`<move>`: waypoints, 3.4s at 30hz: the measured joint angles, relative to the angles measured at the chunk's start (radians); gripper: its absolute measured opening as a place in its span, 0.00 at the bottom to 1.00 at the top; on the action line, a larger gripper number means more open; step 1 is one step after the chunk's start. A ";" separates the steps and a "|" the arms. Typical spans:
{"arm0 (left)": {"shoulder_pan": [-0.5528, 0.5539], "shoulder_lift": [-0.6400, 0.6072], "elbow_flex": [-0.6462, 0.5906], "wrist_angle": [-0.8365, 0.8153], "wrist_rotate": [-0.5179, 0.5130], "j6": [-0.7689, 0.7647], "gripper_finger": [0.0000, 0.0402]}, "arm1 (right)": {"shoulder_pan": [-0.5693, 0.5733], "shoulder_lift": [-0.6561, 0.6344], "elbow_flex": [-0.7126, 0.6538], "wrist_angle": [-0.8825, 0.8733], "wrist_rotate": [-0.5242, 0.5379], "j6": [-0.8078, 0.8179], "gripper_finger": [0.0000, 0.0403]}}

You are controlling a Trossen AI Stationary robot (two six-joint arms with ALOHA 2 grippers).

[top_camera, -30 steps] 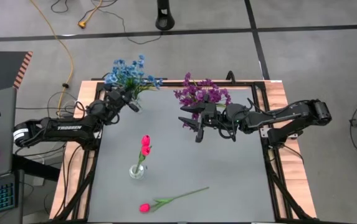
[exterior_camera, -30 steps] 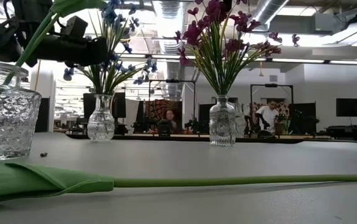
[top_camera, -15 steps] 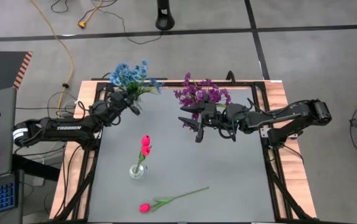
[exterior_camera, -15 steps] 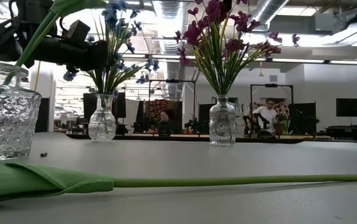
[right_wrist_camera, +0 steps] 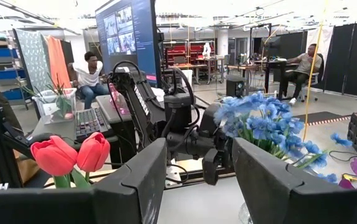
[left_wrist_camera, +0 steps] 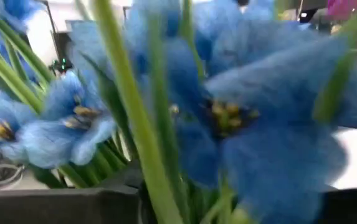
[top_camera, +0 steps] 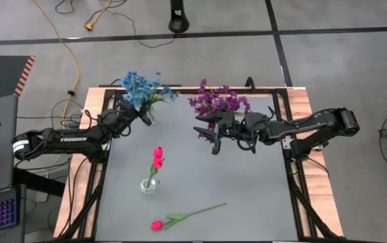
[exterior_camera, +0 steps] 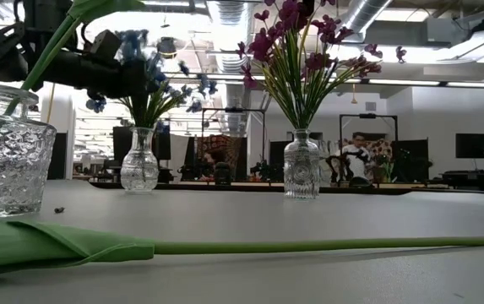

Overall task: Sort flowers into vase by color
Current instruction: Put the blue flower into the top left transparent vase, then put the red flower into the bottom transparent vase

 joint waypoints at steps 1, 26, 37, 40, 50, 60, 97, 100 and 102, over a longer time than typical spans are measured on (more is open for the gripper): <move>0.000 0.000 0.000 -0.013 0.000 -0.008 0.40 | 0.000 0.000 0.000 0.000 0.000 0.000 0.52; -0.056 -0.384 0.000 -0.505 0.002 -0.038 0.46 | 0.000 0.000 0.000 0.001 0.000 -0.001 0.52; -0.064 -0.520 0.000 -0.696 0.002 -0.068 0.46 | 0.000 0.000 0.000 0.001 0.000 0.000 0.52; -0.064 -0.548 0.000 -0.756 0.007 -0.072 0.46 | 0.000 0.000 0.000 0.001 0.000 0.000 0.52; -0.064 -0.632 0.034 -0.967 0.052 -0.101 0.46 | 0.001 -0.001 0.000 0.001 -0.002 -0.001 0.52; -0.064 -0.642 0.157 -1.250 0.326 -0.193 0.46 | 0.035 -0.002 0.000 0.001 -0.005 -0.034 0.52; -0.504 -0.569 0.179 -1.092 0.385 -0.389 0.46 | 0.321 -0.003 0.000 -0.189 -0.004 -0.003 0.52; -0.530 -0.521 0.179 -1.061 0.346 -0.387 0.46 | 0.342 -0.001 0.000 -0.259 -0.004 0.059 0.52; -0.541 -0.490 0.179 -1.037 0.336 -0.387 0.46 | 0.357 0.000 0.000 -0.306 -0.004 0.098 0.52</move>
